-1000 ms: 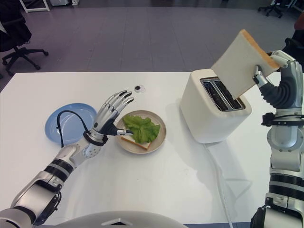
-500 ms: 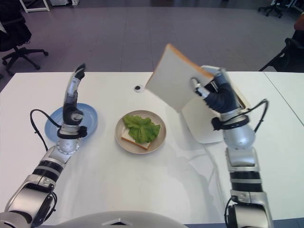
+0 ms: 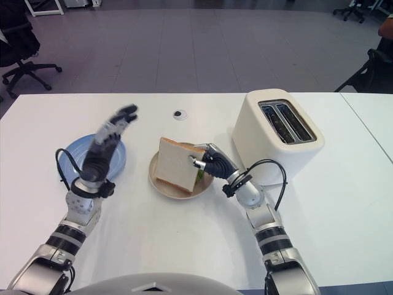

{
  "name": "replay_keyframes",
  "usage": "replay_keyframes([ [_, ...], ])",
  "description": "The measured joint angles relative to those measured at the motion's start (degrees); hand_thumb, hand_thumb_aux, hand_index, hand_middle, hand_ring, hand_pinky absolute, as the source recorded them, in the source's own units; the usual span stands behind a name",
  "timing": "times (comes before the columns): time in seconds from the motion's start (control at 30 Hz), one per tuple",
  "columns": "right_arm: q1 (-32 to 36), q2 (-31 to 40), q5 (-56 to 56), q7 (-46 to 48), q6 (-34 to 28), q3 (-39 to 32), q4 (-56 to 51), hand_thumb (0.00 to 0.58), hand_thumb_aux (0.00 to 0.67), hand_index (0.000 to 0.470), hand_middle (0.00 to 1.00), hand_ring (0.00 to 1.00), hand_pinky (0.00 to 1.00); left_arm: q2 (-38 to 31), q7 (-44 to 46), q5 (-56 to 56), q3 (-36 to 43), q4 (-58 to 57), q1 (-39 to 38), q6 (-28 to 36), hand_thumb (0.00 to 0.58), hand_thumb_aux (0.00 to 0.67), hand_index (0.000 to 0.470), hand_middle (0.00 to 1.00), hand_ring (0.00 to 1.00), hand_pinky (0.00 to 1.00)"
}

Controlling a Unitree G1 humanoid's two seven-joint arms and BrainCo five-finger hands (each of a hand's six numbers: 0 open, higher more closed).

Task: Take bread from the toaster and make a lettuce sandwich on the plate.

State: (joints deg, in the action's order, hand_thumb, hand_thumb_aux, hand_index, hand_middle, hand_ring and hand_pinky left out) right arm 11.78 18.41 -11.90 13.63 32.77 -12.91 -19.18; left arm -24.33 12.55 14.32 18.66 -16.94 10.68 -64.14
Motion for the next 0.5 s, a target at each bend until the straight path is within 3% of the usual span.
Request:
replay_keyframes([
  [0.1,1.4,-0.5,-3.3,-2.8,1.2,-0.7,-5.3,0.58,0.67,0.47,1.0,1.0,1.0,-0.1,4.6,-4.9,1.1,-0.5,-1.5,-0.4,0.0,0.0,0.0,0.0,0.0,0.0],
  [0.2,2.7,-0.4,-6.4,-6.1,2.0,-1.0,-8.9,0.58,0.67,0.47,1.0,1.0,1.0,-0.7,6.1,-20.2,0.6,-4.1,-1.9,0.5,0.0,0.0,0.0,0.0,0.0,0.0],
  [0.33,3.6,-0.1,-8.9,-8.4,2.7,-1.3,-11.3,0.58,0.67,0.47,1.0,1.0,1.0,-2.4,-0.1,-40.9,-0.5,-7.5,-1.9,5.4,0.0,0.0,0.0,0.0,0.0,0.0],
  [0.47,3.8,0.2,-10.2,-9.6,2.7,-1.6,-12.5,0.58,0.67,0.47,0.99,0.99,0.99,-2.6,-6.4,-49.6,0.6,-8.6,-0.1,7.1,0.0,0.0,0.0,0.0,0.0,0.0],
  [0.5,3.9,0.3,-10.6,-9.9,2.7,-1.6,-12.6,0.58,0.67,0.47,0.93,0.93,0.93,-2.6,-7.6,-50.8,1.0,-9.0,0.3,7.4,0.0,0.0,0.0,0.0,0.0,0.0],
])
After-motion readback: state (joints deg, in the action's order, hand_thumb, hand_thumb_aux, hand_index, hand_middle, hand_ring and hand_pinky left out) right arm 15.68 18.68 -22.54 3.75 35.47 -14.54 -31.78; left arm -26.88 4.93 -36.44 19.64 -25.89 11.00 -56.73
